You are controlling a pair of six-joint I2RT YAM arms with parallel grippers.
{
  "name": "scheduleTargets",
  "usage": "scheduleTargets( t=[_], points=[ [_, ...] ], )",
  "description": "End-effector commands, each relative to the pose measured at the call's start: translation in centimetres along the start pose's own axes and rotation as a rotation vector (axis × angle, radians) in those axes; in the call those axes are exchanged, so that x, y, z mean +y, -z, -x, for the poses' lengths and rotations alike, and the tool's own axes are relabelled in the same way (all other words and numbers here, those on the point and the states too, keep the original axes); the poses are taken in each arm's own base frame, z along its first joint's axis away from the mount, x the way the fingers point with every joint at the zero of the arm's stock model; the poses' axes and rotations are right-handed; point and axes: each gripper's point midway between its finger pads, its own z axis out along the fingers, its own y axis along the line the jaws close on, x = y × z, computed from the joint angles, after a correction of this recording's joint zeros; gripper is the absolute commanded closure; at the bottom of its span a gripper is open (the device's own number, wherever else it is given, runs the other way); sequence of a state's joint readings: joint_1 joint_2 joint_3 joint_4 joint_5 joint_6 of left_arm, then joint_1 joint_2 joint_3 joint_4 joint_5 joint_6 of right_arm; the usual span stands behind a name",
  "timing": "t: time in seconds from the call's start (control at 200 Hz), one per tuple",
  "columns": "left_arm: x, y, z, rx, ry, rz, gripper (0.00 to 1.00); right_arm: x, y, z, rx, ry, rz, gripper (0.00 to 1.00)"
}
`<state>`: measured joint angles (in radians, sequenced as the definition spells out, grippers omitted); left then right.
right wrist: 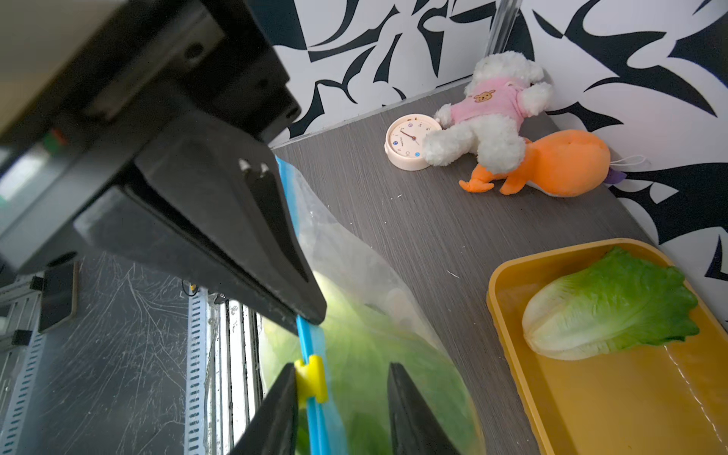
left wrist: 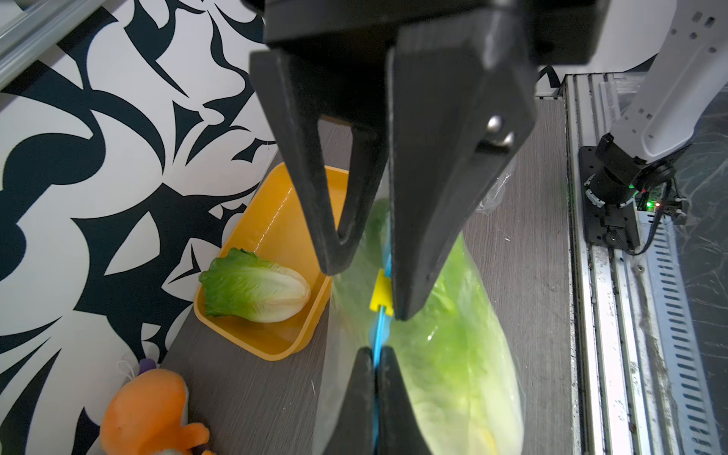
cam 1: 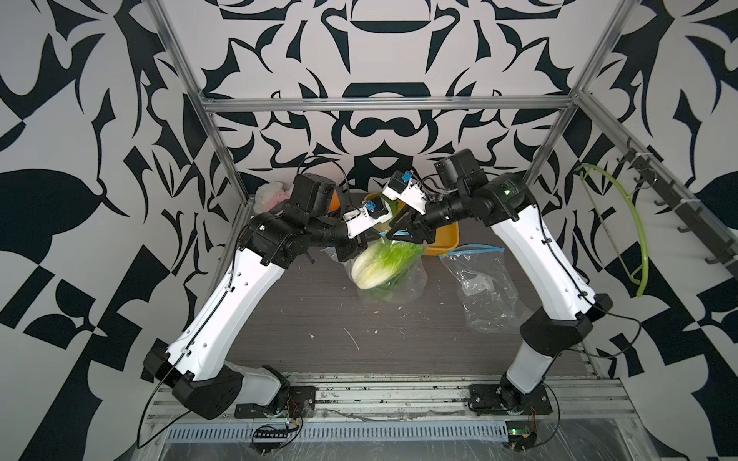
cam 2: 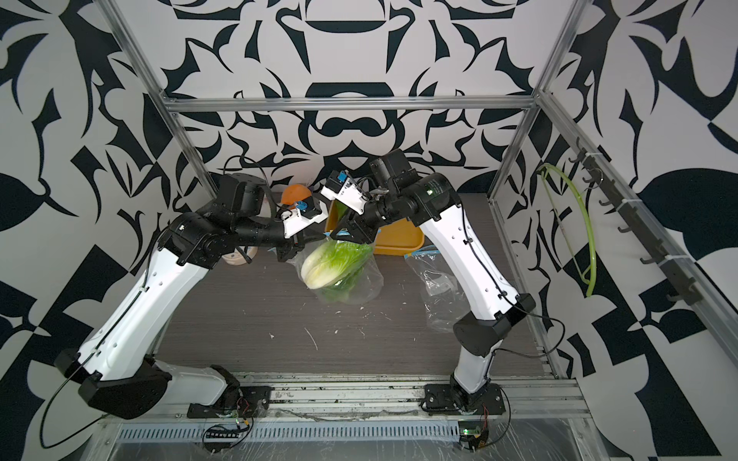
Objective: Put the chinese cabbages into a zipper bag and zip it
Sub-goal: Zip the zipper on the zipper food storage bag.
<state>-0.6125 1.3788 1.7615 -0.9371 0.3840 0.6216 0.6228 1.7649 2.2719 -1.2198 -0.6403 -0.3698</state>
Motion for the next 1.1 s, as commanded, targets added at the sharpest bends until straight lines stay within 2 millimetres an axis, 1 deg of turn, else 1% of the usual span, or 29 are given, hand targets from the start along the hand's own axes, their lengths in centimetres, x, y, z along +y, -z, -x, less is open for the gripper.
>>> scheduleTargets(
  t=[0.0,0.05,0.14,0.26,0.35,0.395,0.565,0.72,0.935,1.035,1.095],
  points=[
    [0.3,1.2,2.1,-0.063,-0.032,0.018,1.0,1.2,1.1,1.2,-0.044,0.045,0.014,0.68],
    [0.3,1.2,2.1,-0.063,-0.032,0.018,1.0,1.3,1.2,1.5,-0.055,0.051,0.02,0.69],
    [0.3,1.2,2.1,-0.064,-0.033,0.018,1.0,1.5,1.2,1.9,-0.07,0.06,0.031,0.77],
    [0.4,1.2,1.9,-0.057,-0.031,0.027,1.0,1.4,1.3,1.7,-0.063,0.059,0.021,0.9],
    [0.7,1.3,1.5,-0.036,-0.028,0.046,1.0,1.4,1.4,1.5,-0.058,0.057,0.013,0.94],
    [0.9,1.3,1.1,-0.019,-0.023,0.062,1.0,1.4,1.5,1.4,-0.054,0.058,0.004,1.0],
    [1.4,1.7,0.1,0.018,-0.003,0.115,1.0,1.2,1.9,0.7,-0.039,0.031,-0.026,1.0],
    [2.0,2.0,-1.3,0.072,0.025,0.159,1.0,1.2,2.3,-0.1,-0.025,0.004,-0.05,1.0],
    [2.2,3.0,-2.0,0.078,0.056,0.182,1.0,0.5,2.3,-1.2,-0.001,-0.041,-0.079,1.0],
    [2.1,3.5,-2.1,0.073,0.063,0.19,1.0,0.2,2.4,-1.3,0.0,-0.055,-0.084,1.0],
    [2.1,3.4,-2.5,0.081,0.07,0.191,1.0,0.1,2.4,-1.4,0.002,-0.06,-0.091,1.0]
  ],
)
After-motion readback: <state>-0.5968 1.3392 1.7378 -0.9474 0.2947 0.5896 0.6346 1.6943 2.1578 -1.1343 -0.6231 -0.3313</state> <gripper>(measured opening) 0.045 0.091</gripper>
